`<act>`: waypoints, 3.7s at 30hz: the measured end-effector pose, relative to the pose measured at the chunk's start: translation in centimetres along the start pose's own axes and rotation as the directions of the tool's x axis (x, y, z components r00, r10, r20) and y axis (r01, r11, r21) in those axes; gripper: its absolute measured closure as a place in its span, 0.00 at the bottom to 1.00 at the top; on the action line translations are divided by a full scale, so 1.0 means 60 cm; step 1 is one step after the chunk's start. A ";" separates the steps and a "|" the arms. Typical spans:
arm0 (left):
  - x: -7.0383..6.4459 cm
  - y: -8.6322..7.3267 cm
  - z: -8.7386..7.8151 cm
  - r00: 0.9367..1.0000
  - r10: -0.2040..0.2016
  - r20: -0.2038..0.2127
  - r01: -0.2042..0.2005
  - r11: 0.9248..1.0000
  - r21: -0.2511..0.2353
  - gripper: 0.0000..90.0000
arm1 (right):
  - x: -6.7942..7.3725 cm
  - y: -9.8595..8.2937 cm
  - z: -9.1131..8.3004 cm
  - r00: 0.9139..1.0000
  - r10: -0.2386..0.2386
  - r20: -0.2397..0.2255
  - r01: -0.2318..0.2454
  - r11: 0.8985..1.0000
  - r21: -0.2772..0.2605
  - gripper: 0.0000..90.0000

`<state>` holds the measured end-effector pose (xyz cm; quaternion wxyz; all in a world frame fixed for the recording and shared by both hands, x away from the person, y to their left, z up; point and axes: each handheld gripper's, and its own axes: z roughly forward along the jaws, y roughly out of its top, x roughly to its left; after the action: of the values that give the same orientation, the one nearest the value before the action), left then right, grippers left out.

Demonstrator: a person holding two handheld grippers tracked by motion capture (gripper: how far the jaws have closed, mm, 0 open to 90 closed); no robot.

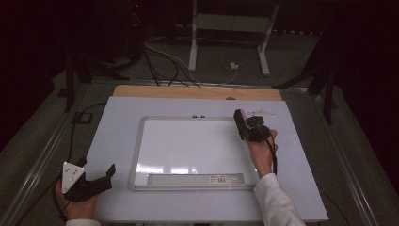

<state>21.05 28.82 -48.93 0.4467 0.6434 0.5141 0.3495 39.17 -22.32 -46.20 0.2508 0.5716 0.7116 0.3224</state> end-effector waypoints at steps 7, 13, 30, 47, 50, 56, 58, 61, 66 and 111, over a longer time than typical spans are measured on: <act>0.000 -0.001 0.001 1.000 -0.003 0.000 0.003 1.000 0.001 0.01 | -0.015 0.006 -0.004 1.000 0.020 0.020 -0.020 1.000 -0.006 0.70; 0.000 -0.001 0.001 1.000 -0.003 0.001 0.003 1.000 0.000 0.01 | -0.025 0.008 -0.003 0.999 0.036 0.033 -0.036 0.999 -0.005 0.70; 0.000 0.000 0.000 1.000 -0.003 -0.001 0.003 1.000 -0.001 0.01 | -0.028 -0.006 0.024 0.996 0.073 0.055 -0.076 0.996 0.054 0.70; -0.001 0.000 0.000 1.000 -0.002 -0.002 0.002 1.000 -0.001 0.00 | -0.028 -0.024 0.042 0.992 0.109 0.063 -0.115 0.989 0.093 0.70; -0.001 -0.001 0.000 1.000 -0.004 -0.001 0.004 1.000 -0.001 0.01 | -0.026 -0.023 0.043 0.992 0.106 0.071 -0.113 0.989 0.095 0.70; -0.001 0.000 0.000 1.000 -0.002 -0.002 0.002 1.000 -0.002 0.01 | -0.018 -0.024 0.044 0.990 0.103 0.098 -0.112 0.990 0.092 0.70; -0.001 -0.001 0.000 1.000 -0.003 -0.001 0.003 1.000 -0.001 0.01 | -0.018 -0.023 0.044 0.989 0.112 0.097 -0.121 0.988 0.092 0.70; -0.001 0.000 0.000 1.000 -0.002 -0.001 0.002 1.000 -0.002 0.01 | -0.017 -0.023 0.044 0.989 0.115 0.098 -0.124 0.988 0.092 0.69; -0.002 0.000 0.000 1.000 -0.002 0.000 0.002 1.000 -0.001 0.00 | -0.017 -0.022 0.046 0.987 0.126 0.096 -0.135 0.987 0.090 0.69; 0.000 0.000 -0.004 1.000 -0.006 -0.004 0.006 1.000 -0.010 0.00 | -0.012 -0.032 -0.090 0.990 -0.089 -0.107 0.074 0.988 -0.135 0.00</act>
<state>20.82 28.89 -48.83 0.4501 0.6389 0.5150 0.3521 34.12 -24.20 -44.05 0.2599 0.5053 0.7249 0.3894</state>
